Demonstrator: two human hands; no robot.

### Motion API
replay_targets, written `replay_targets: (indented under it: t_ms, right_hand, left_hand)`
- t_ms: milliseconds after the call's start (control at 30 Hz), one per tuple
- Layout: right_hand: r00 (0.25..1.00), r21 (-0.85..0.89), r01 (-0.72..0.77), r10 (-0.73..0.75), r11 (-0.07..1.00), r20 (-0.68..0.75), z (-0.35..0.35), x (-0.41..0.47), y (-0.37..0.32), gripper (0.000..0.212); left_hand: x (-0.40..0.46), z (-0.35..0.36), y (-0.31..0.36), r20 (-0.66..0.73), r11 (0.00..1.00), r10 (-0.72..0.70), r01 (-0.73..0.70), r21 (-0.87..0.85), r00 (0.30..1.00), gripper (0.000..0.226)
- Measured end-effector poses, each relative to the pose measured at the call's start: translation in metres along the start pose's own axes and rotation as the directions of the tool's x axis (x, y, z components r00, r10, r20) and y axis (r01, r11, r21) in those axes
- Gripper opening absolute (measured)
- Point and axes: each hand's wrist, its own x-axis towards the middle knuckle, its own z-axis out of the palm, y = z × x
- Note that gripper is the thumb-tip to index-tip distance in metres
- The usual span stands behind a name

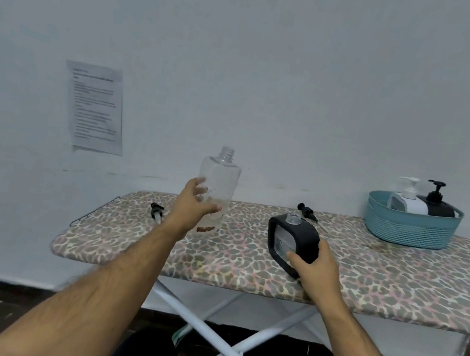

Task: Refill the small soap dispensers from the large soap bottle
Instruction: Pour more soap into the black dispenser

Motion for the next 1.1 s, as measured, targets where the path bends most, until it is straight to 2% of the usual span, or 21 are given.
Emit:
replay_targets:
  t_ms: [167, 300, 567, 733, 867, 967, 1033, 1100]
  right_hand:
    - [1.000, 0.045, 0.002, -0.001, 0.999, -0.014, 0.012, 0.005, 0.001, 0.040]
    - [1.000, 0.071, 0.011, -0.010, 0.997, -0.011, 0.026, 0.010, -0.002, 0.038]
    - [1.000, 0.103, 0.014, -0.015, 0.995, 0.011, 0.055, 0.019, -0.009, 0.037]
    - [0.999, 0.119, 0.010, -0.013, 0.993, 0.030, 0.068, 0.022, -0.012, 0.044]
    - [0.999, 0.133, 0.008, -0.013, 0.991, 0.037, 0.070, 0.022, -0.012, 0.048]
    - [0.999, 0.140, 0.002, -0.008, 0.990, 0.045, 0.070, 0.021, -0.013, 0.050]
    - [0.999, 0.140, -0.011, 0.004, 0.990, 0.051, 0.069, 0.021, -0.013, 0.047]
    - [0.998, 0.131, -0.017, 0.009, 0.991, 0.055, 0.067, 0.021, -0.015, 0.044]
  left_hand:
    - [0.006, -0.022, -0.034, -0.144, 0.996, -0.072, 0.063, -0.068, 0.987, 0.080]
    - [0.007, -0.031, -0.054, -0.202, 0.992, -0.100, 0.081, -0.099, 0.974, 0.080]
    - [0.017, -0.039, -0.069, -0.178, 0.998, -0.066, 0.062, -0.032, 0.982, 0.082]
    - [0.019, -0.038, -0.072, -0.158, 0.999, -0.043, 0.047, 0.017, 0.986, 0.085]
    - [0.021, -0.041, -0.077, -0.163, 0.998, -0.042, 0.049, 0.038, 0.986, 0.096]
    - [0.019, -0.044, -0.076, -0.159, 0.999, -0.034, 0.033, -0.011, 0.987, 0.125]
    - [0.016, -0.043, -0.069, -0.239, 0.998, 0.000, 0.016, 0.065, 0.971, 0.136]
    - [0.009, -0.040, -0.059, -0.367, 0.977, 0.115, -0.038, 0.209, 0.923, 0.125]
